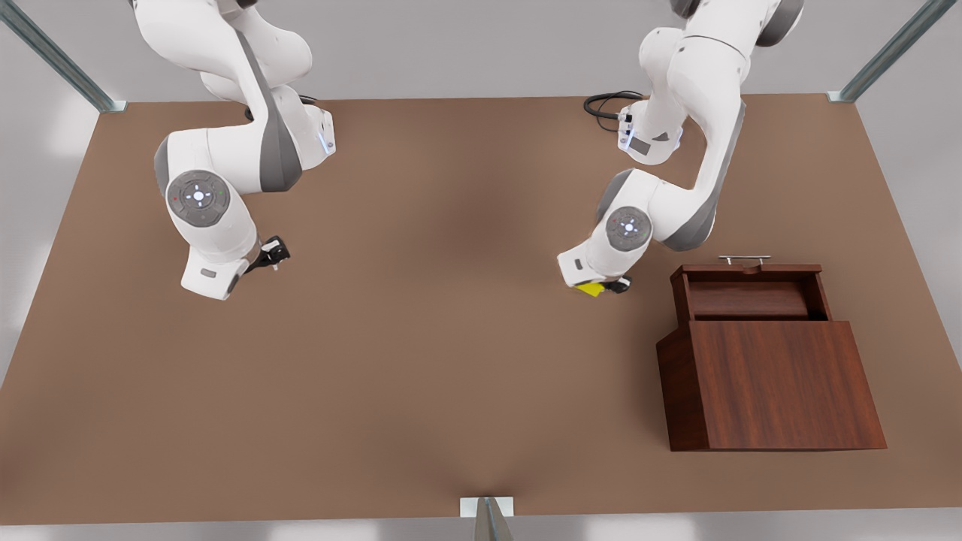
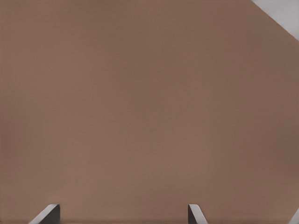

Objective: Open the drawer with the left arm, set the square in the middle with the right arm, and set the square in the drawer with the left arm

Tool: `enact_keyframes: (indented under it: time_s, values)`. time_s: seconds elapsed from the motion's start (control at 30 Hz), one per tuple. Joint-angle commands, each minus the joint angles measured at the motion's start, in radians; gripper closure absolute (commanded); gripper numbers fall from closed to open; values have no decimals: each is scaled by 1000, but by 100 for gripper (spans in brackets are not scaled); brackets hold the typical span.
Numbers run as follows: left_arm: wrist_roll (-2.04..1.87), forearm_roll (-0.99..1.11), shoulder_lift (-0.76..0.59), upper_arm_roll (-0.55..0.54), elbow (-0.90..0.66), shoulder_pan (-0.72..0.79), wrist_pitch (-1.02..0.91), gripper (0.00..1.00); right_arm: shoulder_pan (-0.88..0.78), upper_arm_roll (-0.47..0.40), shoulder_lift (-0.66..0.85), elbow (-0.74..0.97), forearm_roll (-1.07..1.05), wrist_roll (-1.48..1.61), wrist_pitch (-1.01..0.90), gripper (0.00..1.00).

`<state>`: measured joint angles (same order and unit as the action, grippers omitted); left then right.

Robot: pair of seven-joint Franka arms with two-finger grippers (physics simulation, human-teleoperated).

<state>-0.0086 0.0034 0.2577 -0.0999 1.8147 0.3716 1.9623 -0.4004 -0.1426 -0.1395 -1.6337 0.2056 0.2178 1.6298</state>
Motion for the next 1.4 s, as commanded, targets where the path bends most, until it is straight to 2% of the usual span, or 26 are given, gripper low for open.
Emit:
enact_keyframes:
  time_s: [0.0, 0.07, 0.13, 0.2, 0.3, 0.5, 0.63, 0.93, 0.97, 1.0, 1.17, 1.27, 1.3, 1.37]
  values:
    - [-11, -34, -15, 12, 0, 3, -11, 28, 0, 0, 0, 0, 0, 0, -1, 0]
    - [-66, -36, -63, 32, -23, 3, -19, 28, 0, 0, 0, 0, 0, 0, -1, 0]
    - [-111, -28, -89, 72, -25, -11, -120, 28, 0, 0, 0, 0, 0, 0, -1, 0]
    - [-280, -28, -113, 77, -12, -83, -138, 28, 0, 0, 0, 0, 0, 0, -1, 0]
    - [-292, -34, -104, 81, -12, -229, -111, 28, 0, 0, 0, 0, 0, 0, -1, 0]
    - [-255, -19, -98, 115, 43, -287, -79, 28, 0, 0, 0, 0, 0, 2, -1, 0]
    - [-36, -20, -80, 115, 54, -365, -65, 28, 0, 0, -2, 0, 0, 0, -1, 0]
    - [-33, -19, -46, 117, 117, -388, 35, 27, 0, 0, -2, 0, 0, 0, 2, 0]
    - [-33, -19, -44, 117, 117, -390, 37, 7, 0, 0, -2, 0, 0, 0, 2, 0]
    - [-34, -19, -44, 117, 117, -390, 37, 0, -2, 0, -2, 0, 0, 0, 2, 0]
    - [-42, -19, -64, 117, 117, -390, 15, 0, -2, 0, -3, 0, 0, 0, 5, 0]
    - [-65, -26, -175, 94, 22, -388, -153, 0, -2, 0, -3, 0, 0, 0, 5, 0]
    - [-59, -19, -181, 13, -106, -387, -284, 0, -2, 0, -2, 0, 0, 0, 5, 0]
    - [-13, -13, -123, -35, -291, -375, -411, 0, -2, 0, -2, 0, 0, 0, 4, 0]
